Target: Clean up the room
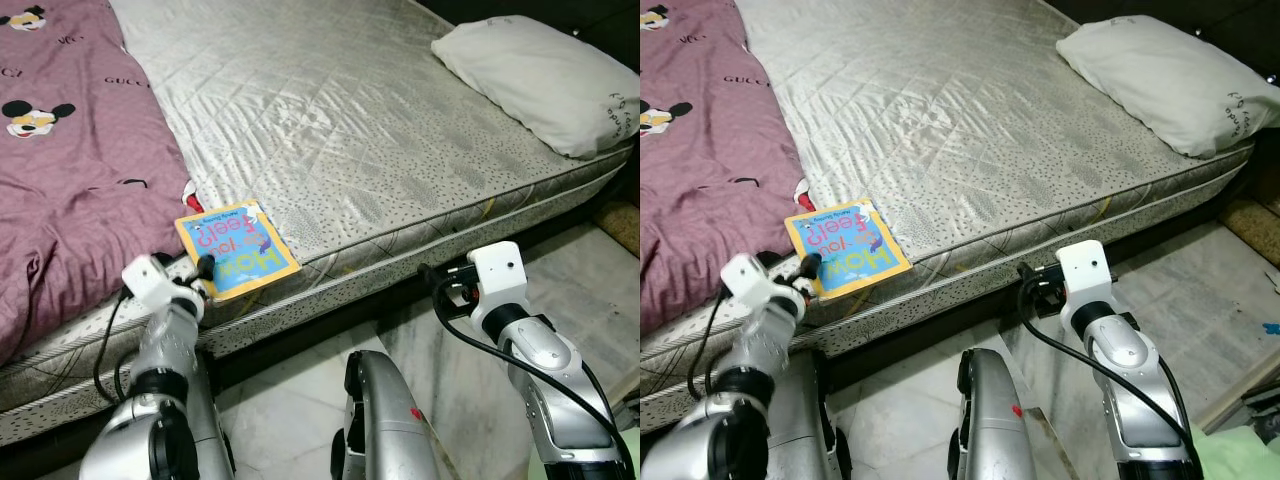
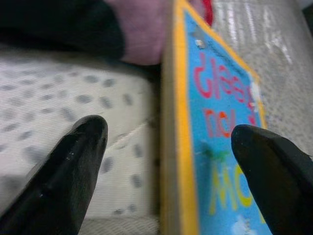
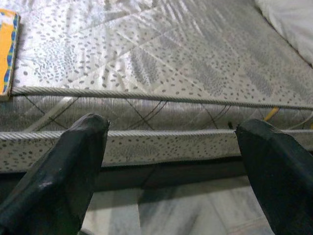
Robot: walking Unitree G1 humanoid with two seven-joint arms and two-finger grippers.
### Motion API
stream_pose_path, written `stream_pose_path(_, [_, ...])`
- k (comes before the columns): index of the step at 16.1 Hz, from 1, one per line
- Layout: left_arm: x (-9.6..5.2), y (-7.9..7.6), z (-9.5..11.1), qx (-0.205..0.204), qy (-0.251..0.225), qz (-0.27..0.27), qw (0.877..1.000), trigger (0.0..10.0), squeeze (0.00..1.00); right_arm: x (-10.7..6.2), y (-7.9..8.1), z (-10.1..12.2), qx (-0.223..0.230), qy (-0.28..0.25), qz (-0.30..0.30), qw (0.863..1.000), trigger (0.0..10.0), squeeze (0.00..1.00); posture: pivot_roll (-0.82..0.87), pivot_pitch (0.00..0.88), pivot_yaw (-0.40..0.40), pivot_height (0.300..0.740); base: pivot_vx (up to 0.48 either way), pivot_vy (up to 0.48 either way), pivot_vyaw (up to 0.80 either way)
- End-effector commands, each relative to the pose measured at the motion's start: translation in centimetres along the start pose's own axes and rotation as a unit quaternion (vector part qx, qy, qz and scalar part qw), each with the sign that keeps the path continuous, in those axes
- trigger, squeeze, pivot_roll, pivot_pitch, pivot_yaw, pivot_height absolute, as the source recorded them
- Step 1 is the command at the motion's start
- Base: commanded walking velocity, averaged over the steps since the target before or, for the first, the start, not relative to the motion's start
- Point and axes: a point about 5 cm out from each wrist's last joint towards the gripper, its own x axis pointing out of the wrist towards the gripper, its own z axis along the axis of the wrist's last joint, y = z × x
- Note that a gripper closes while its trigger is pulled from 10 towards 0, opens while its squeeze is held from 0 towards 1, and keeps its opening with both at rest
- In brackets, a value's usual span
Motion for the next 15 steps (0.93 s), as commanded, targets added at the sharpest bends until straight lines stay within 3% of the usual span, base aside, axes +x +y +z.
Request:
stream_pose_path(1, [0.2,-0.6,-1.1,0.010,0.039,-0.017,0.999,10.0,0.00,-0.1,-0.2,1.1,0.000,-0.015,0.008,1.000,10.0,0.00,-0.23,0.074,-0.119,0.539,0.000,0.000,0.00])
stream_pose_path(4, [0.5,-1.6,-1.3,-0.008,0.063,-0.052,0.997,10.0,0.00,-0.8,2.9,3.0,0.052,-0.039,0.151,0.986,10.0,0.00,-0.24,0.065,-0.118,0.539,0.000,0.000,0.00])
stream_pose_path(6, [0.5,-2.0,-1.6,-0.013,0.076,-0.071,0.994,10.0,0.00,-0.8,3.2,3.2,0.042,-0.044,0.164,0.985,10.0,0.00,-0.24,0.063,-0.117,0.539,0.000,0.000,0.00])
stream_pose_path(9, [0.5,-2.6,-2.2,-0.054,0.108,-0.109,0.987,10.0,0.00,-0.5,3.2,3.3,0.038,-0.048,0.149,0.987,10.0,0.00,-0.24,0.057,-0.113,0.539,0.000,0.000,0.00])
stream_pose_path(10, [0.5,-2.9,-2.2,-0.075,0.115,-0.121,0.983,7.6,0.00,-0.5,3.1,3.3,0.036,-0.049,0.144,0.988,10.0,0.00,-0.24,0.056,-0.112,0.539,0.000,0.000,0.00])
stream_pose_path(11, [0.5,-2.9,-2.2,-0.088,0.124,-0.126,0.980,0.0,0.00,-0.5,2.9,3.4,0.034,-0.050,0.139,0.988,10.0,0.00,-0.24,0.053,-0.108,0.539,0.000,0.000,0.00])
stream_pose_path(15, [0.8,-2.7,-0.8,-0.127,0.101,-0.134,0.978,0.0,0.00,-0.1,1.9,3.7,0.021,-0.054,0.110,0.992,10.0,0.00,-0.24,0.049,-0.108,0.539,0.000,0.000,0.00])
